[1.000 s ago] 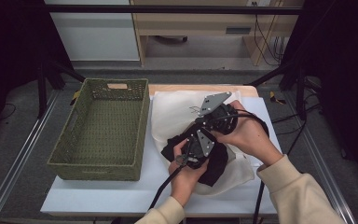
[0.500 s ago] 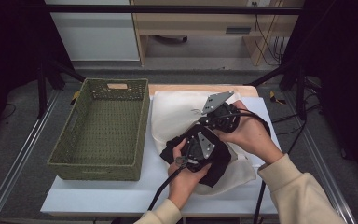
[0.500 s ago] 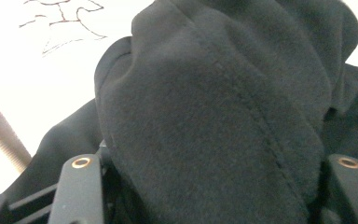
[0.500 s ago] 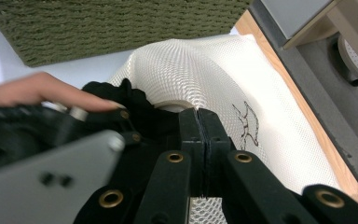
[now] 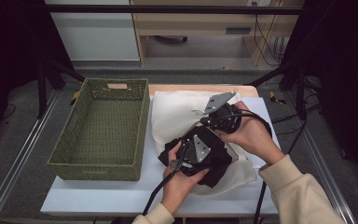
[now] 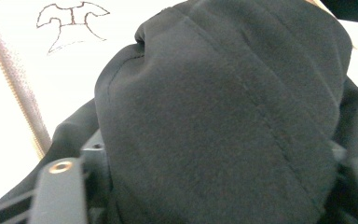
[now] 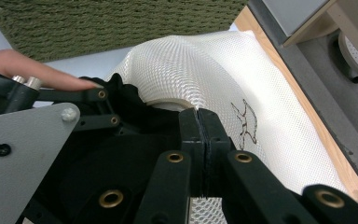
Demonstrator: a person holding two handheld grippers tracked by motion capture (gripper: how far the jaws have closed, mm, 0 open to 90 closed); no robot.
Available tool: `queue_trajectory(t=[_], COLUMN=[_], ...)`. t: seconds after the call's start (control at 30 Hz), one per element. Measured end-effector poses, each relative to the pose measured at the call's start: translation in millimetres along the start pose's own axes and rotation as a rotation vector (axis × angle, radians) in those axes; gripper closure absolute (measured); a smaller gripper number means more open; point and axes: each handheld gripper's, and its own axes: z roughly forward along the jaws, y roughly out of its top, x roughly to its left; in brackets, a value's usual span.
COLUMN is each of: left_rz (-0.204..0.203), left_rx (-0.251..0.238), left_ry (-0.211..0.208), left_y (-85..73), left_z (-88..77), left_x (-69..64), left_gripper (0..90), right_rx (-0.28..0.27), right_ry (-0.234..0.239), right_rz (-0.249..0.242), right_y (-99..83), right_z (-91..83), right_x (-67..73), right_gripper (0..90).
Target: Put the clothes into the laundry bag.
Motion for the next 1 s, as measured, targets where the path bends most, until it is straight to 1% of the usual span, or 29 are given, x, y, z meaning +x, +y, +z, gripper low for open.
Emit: queue_trajectory(t=[0.03,0.07,0.1,0.13,0.17,0.2,0.23,0.3,0.33,0.37,0.4,0.43,0.53,0.57,0.67,0.7,0.73,0.83,0.9,0.93,1.0], left_rz=[-0.009,-0.009,-0.013,-0.024,-0.023,-0.029,-0.026,-0.029,-0.035,-0.036,-0.03,-0.025,-0.028,-0.034,-0.03,-0.027,-0.032,-0.027,-0.032,-0.035,-0.031], left_rx=[-0.004,-0.004,0.004,0.003,0.003,-0.009,-0.019,-0.025,-0.023,-0.029,-0.034,-0.038,-0.058,-0.066,-0.093,-0.098,-0.106,-0.113,-0.125,-0.125,-0.126], left_ry=[-0.017,-0.017,-0.041,-0.053,-0.061,-0.063,-0.068,-0.082,-0.099,-0.099,-0.102,-0.111,-0.121,-0.124,-0.133,-0.135,-0.138,-0.142,-0.14,-0.14,-0.14], left_y=[-0.9,-0.9,-2.1,-2.2,-2.0,-1.8,-1.0,0.2,0.9,1.1,0.8,0.2,-2.2,-2.7,-5.7,-7.4,-8.9,-14.3,-19.8,-23.3,-29.1], left_z=[-0.1,-0.1,-1.1,-1.8,-3.7,-6.0,-9.3,-13.6,-16.1,-19.0,-22.4,-26.4,-35.6,-39.0,-50.4,-54.3,-57.6,-66.5,-72.4,-75.3,-79.5], left_x=[0.5,0.5,1.5,1.5,2.1,1.7,1.7,1.7,1.9,1.5,1.4,1.4,1.0,0.7,-1.1,-1.6,-2.6,-5.1,-5.9,-6.5,-7.4], left_gripper=[21.3,19.2,15.9,13.6,13.0,12.6,10.4,8.5,7.4,7.0,7.0,7.0,7.0,7.0,7.5,8.7,10.2,11.9,15.5,16.4,18.7], right_rx=[0.0,0.0,0.002,0.005,0.006,0.004,0.005,0.002,0.005,0.005,0.01,0.001,0.002,0.001,-0.001,-0.001,0.0,-0.001,-0.004,-0.001,-0.005], right_ry=[-0.001,-0.001,0.002,0.004,0.004,0.004,0.004,0.002,0.004,0.003,-0.002,0.007,0.001,0.0,-0.001,-0.005,-0.006,-0.006,-0.005,-0.009,-0.01], right_rz=[0.004,0.004,0.0,-0.001,-0.002,-0.001,-0.002,0.001,-0.003,0.0,-0.001,-0.002,0.001,0.002,0.0,0.002,-0.003,-0.007,-0.007,-0.006,-0.004], right_y=[-0.1,-0.1,-0.6,-0.7,-0.6,-0.4,-0.2,0.1,0.0,0.1,0.3,0.1,0.3,0.3,0.5,0.5,0.4,0.0,-0.7,-1.2,-2.4], right_z=[0.0,0.0,-0.3,-0.4,-0.4,-0.5,-0.5,-0.2,-0.2,-0.1,-0.6,-0.1,-1.1,-1.1,-1.6,-2.0,-2.3,-3.2,-3.5,-3.8,-4.8], right_x=[0.2,0.2,-1.0,-1.3,-1.3,-1.1,-0.7,0.0,-0.2,0.0,0.0,-0.2,0.4,0.5,1.1,2.0,2.6,4.3,5.6,6.4,6.9], right_gripper=[90.0,90.0,90.0,90.0,90.0,90.0,90.0,90.0,90.0,90.0,90.0,90.0,90.0,90.0,90.0,90.0,90.0,90.0,90.0,90.0,90.0])
